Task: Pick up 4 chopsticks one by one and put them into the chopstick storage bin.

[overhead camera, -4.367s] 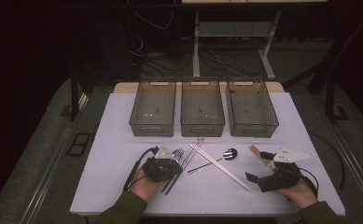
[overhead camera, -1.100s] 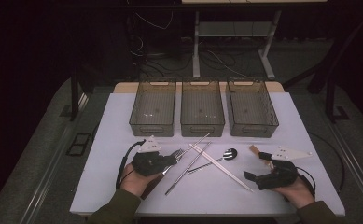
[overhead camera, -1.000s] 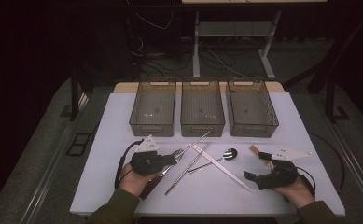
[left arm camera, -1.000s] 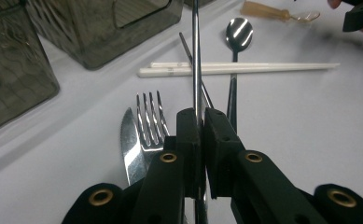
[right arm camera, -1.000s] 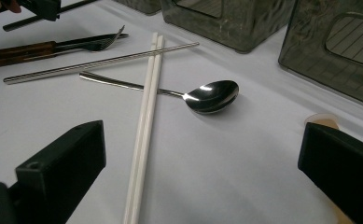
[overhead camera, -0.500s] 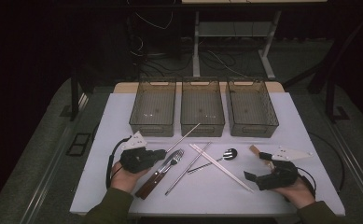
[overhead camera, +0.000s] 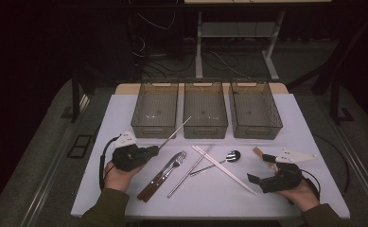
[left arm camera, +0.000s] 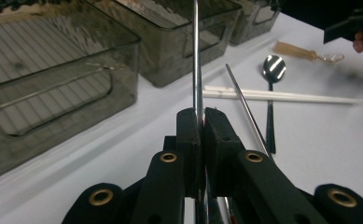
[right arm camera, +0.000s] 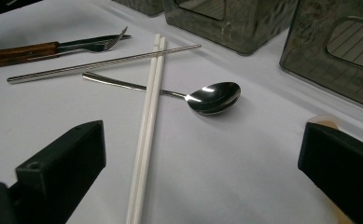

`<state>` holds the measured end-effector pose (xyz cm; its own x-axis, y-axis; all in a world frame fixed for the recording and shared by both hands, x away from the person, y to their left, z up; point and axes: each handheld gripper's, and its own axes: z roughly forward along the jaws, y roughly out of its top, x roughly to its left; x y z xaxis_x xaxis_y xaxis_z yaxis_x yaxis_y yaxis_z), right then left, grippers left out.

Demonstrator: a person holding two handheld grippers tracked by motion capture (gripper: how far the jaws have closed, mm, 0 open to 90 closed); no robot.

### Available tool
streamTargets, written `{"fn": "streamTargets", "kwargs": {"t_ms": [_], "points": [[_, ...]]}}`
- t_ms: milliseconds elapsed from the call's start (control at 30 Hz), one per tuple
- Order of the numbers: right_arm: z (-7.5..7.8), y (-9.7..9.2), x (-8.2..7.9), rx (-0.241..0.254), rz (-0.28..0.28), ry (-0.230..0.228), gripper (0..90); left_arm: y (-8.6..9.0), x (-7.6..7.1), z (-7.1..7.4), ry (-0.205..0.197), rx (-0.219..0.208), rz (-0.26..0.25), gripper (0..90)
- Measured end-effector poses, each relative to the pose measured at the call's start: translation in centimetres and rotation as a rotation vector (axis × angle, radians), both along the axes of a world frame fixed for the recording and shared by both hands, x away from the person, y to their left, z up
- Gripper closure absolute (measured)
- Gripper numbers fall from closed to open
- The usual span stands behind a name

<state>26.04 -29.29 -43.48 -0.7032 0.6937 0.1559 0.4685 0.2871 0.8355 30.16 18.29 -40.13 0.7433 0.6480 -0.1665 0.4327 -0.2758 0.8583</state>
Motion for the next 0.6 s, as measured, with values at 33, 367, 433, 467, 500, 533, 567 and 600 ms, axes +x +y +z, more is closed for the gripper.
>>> {"fn": "streamTargets", "kwargs": {"t_ms": [33,367,433,467,500,533,567,600], "points": [[0.0,0.0,0.0,0.000,0.000,0.000,0.8,0.2,0.1,0.1,-0.001,0.000,0.003,84.8],[0.0,0.1,0.0,-0.002,0.003,0.001,0.9,1.4,1.0,0.4,-0.021,-0.030,0.050,84.9],[0.0,0.1,0.0,-0.003,0.002,0.000,0.9,1.7,1.3,0.5,-0.025,-0.038,0.059,84.9],[0.0,0.1,0.0,-0.003,0.002,0.000,0.9,1.8,1.5,0.5,-0.027,-0.042,0.066,84.9],[0.0,0.1,0.0,-0.004,0.004,0.000,0.9,1.9,1.7,0.5,-0.028,-0.048,0.072,84.9],[0.0,0.1,0.0,-0.004,0.004,-0.001,0.9,2.0,1.9,0.5,-0.030,-0.050,0.076,84.9],[0.0,0.1,0.0,-0.005,0.005,-0.001,0.9,2.2,2.1,0.5,-0.031,-0.051,0.079,84.9],[0.0,0.1,0.0,-0.005,0.005,-0.001,0.9,2.3,2.2,0.5,-0.032,-0.054,0.086,84.9]]}}
